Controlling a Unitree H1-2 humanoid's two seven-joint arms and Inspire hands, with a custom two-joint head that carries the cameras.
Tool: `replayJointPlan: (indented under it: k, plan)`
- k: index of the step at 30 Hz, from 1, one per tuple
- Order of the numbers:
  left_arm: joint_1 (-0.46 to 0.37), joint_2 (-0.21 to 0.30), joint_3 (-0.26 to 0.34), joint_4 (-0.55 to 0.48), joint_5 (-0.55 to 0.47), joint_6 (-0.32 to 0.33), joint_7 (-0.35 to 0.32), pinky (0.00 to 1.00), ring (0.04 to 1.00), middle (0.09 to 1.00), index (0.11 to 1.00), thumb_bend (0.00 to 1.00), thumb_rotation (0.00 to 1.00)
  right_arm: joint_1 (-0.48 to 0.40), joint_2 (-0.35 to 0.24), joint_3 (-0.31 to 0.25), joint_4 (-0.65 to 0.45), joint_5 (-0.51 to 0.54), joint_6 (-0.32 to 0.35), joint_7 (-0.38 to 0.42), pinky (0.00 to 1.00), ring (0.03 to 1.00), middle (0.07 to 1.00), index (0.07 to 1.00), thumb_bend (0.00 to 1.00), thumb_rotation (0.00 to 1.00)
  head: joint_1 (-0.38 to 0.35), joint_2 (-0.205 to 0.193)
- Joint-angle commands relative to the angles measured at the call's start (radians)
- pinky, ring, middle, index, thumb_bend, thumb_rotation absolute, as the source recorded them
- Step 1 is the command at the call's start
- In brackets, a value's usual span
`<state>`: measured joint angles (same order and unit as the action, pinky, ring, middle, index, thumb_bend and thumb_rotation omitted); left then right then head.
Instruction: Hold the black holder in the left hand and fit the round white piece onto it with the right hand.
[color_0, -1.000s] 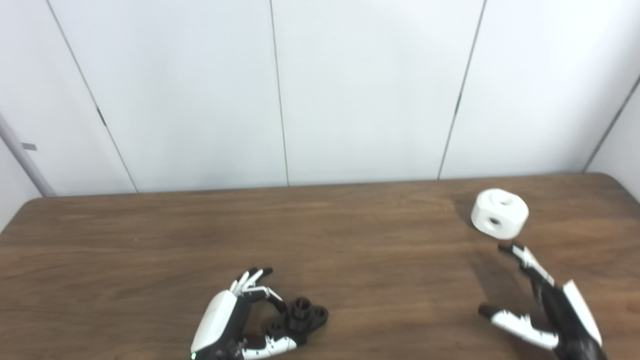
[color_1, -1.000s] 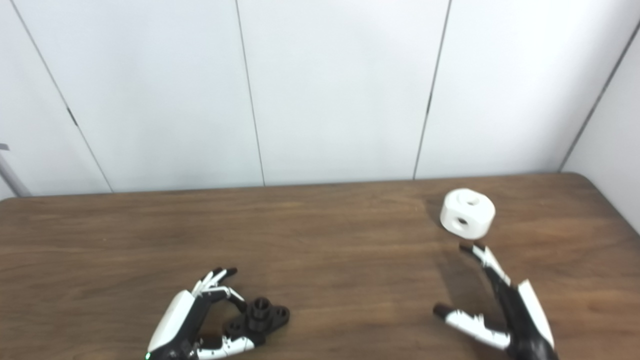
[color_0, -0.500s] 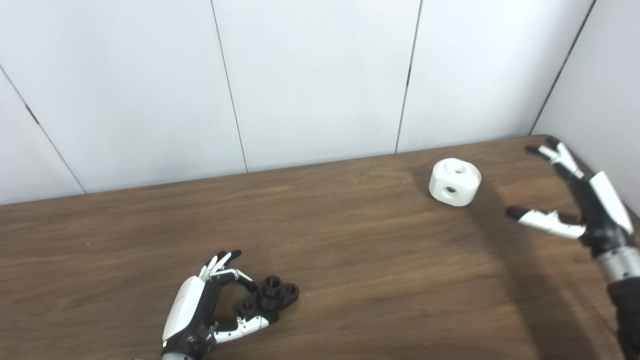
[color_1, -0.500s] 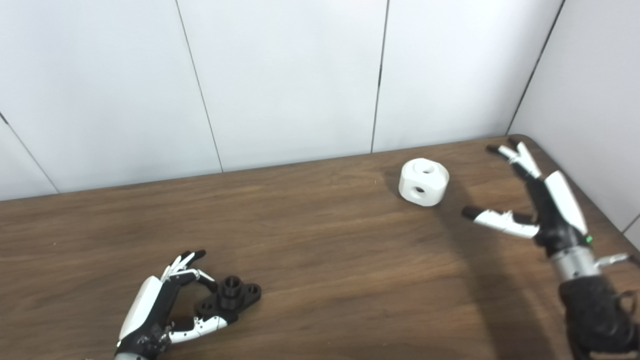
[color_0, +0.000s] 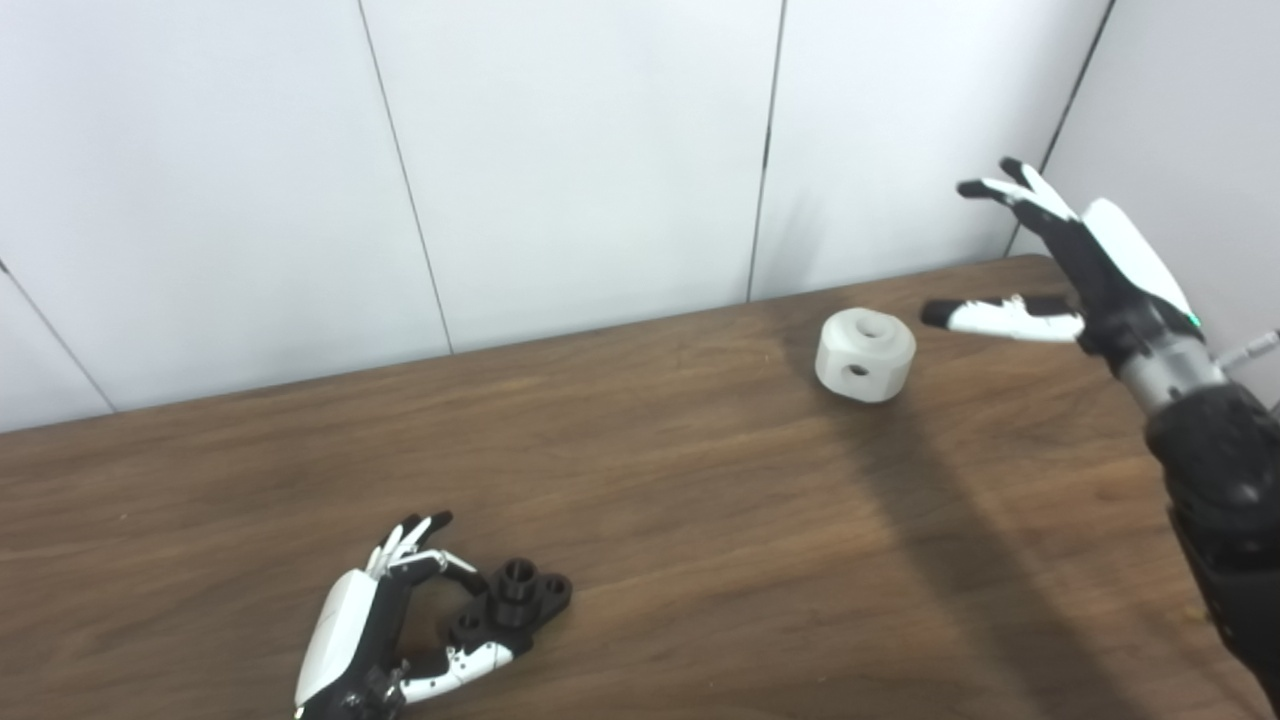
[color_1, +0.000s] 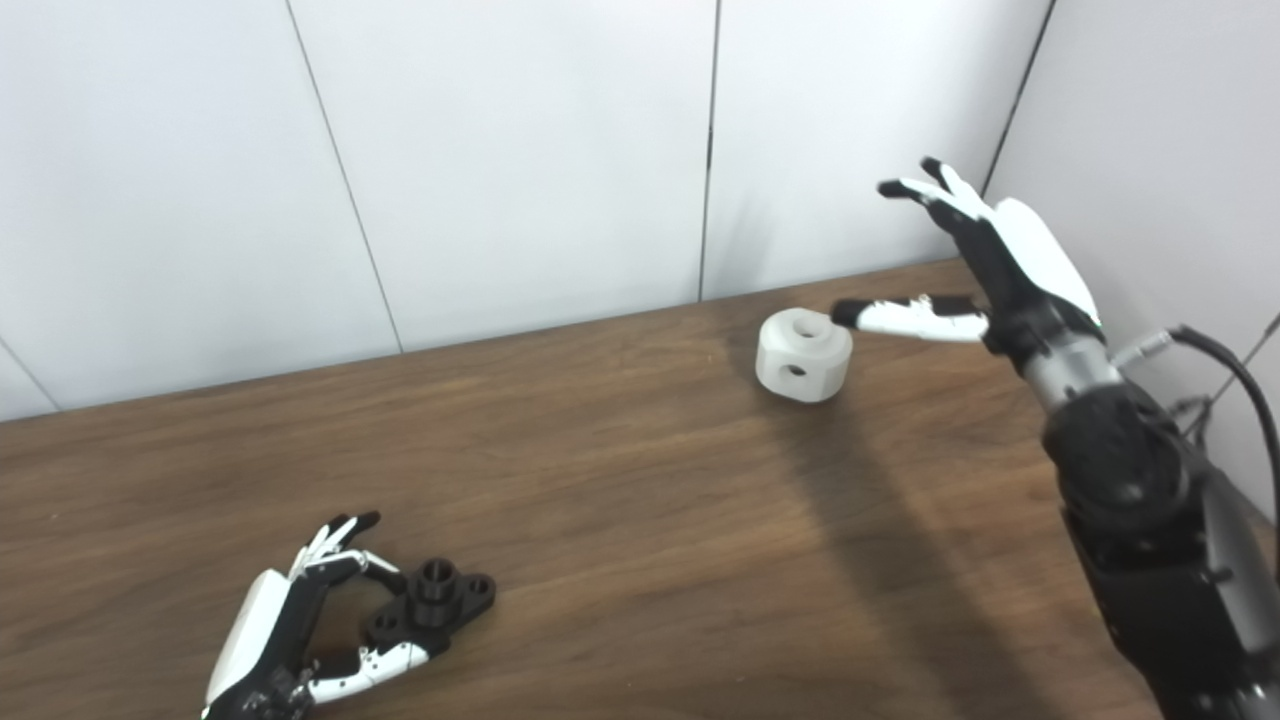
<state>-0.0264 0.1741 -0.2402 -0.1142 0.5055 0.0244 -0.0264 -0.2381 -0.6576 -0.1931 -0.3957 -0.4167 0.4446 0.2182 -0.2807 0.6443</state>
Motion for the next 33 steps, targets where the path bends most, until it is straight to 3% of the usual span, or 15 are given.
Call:
replayJointPlan:
  k: [1,6,13,22,29,33]
  plan:
    - [-0.001,0.005,0.006,-0.022,-0.010,-0.005,-0.011,1.00,1.000,0.926,0.481,0.52,0.04,-0.056,-0.041,-0.001,-0.041,-0.052,0.023,0.047,0.93,1.000,1.000,0.837,1.00,0.60,0.001,0.001]
    - [-0.003,0.002,0.003,-0.010,0.003,-0.007,-0.007,1.00,1.000,0.923,0.481,0.52,0.04,-0.113,0.001,-0.009,-0.010,-0.145,0.025,0.165,0.93,1.000,1.000,0.816,1.00,0.49,0.008,-0.014]
    - [-0.002,0.013,0.005,0.018,-0.005,-0.042,0.001,1.00,1.000,0.921,0.481,0.52,0.04,-0.165,0.078,-0.003,0.029,-0.316,0.025,0.280,0.86,1.000,1.000,0.802,1.00,0.46,-0.068,-0.063]
    - [0.001,0.022,0.025,0.024,-0.021,-0.047,-0.008,1.00,1.000,0.913,0.481,0.52,0.04,-0.189,0.092,0.036,0.107,-0.351,0.025,0.298,0.97,1.000,1.000,0.811,1.00,0.48,-0.117,-0.113]
    - [0.000,0.023,0.033,0.030,-0.020,-0.044,-0.013,1.00,1.000,0.912,0.482,0.52,0.03,-0.202,0.095,0.072,0.187,-0.430,0.025,0.308,0.94,1.000,1.000,0.829,1.00,0.56,-0.133,-0.139]
    - [0.001,0.024,0.037,0.038,-0.022,-0.053,-0.013,1.00,1.000,0.910,0.482,0.52,0.04,-0.210,0.109,0.087,0.231,-0.481,0.025,0.294,0.95,1.000,1.000,0.850,1.00,0.56,-0.139,-0.150]
